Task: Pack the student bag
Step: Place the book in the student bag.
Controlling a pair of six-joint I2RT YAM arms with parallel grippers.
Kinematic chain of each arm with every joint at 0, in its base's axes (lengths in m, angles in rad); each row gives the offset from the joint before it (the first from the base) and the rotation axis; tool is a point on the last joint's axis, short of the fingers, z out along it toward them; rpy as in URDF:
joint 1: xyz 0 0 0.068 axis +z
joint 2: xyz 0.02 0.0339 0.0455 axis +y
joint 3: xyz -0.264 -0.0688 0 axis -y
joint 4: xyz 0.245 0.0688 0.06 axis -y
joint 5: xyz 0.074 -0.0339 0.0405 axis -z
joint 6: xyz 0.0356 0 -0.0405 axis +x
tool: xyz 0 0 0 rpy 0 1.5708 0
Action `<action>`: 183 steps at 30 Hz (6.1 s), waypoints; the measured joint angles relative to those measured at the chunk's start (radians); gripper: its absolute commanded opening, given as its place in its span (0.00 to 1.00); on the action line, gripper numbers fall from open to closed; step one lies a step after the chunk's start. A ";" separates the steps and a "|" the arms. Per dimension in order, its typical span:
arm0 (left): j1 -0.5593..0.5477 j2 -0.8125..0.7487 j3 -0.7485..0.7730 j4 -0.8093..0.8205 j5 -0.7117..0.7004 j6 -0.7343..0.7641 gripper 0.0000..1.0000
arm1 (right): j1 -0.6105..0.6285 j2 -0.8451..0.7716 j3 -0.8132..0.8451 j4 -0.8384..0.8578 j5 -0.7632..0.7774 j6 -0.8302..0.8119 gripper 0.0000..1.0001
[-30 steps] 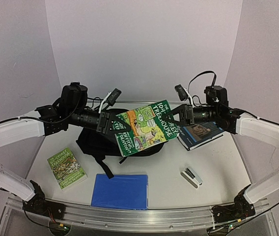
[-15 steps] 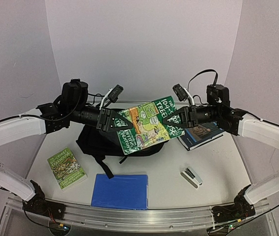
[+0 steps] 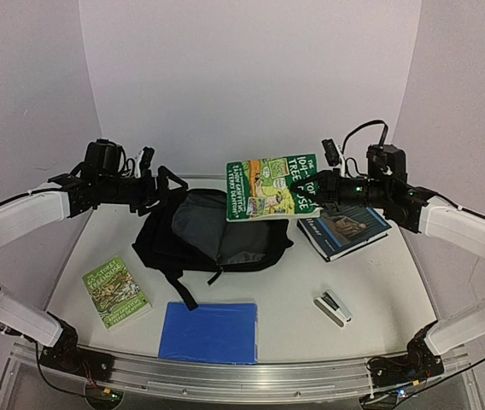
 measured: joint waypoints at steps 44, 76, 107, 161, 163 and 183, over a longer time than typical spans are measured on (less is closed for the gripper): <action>0.181 0.325 -0.013 0.327 0.395 -0.105 0.00 | -0.012 0.365 -0.002 -0.019 0.252 0.404 0.00; 0.023 0.310 0.214 0.203 0.484 -0.027 0.00 | 0.094 0.679 0.199 0.323 0.116 0.695 0.00; -0.037 0.366 0.219 0.298 0.448 -0.100 0.00 | 0.234 1.114 0.596 0.385 0.256 0.613 0.50; -0.037 0.310 0.216 0.151 0.377 -0.003 0.00 | 0.235 0.994 0.585 0.024 0.469 0.377 0.28; -0.037 0.310 0.214 0.152 0.374 -0.007 0.00 | 0.235 1.024 0.616 0.045 0.441 0.378 0.28; 0.087 0.224 0.067 0.062 0.207 -0.026 0.00 | 0.248 0.703 0.385 0.036 0.599 0.222 0.54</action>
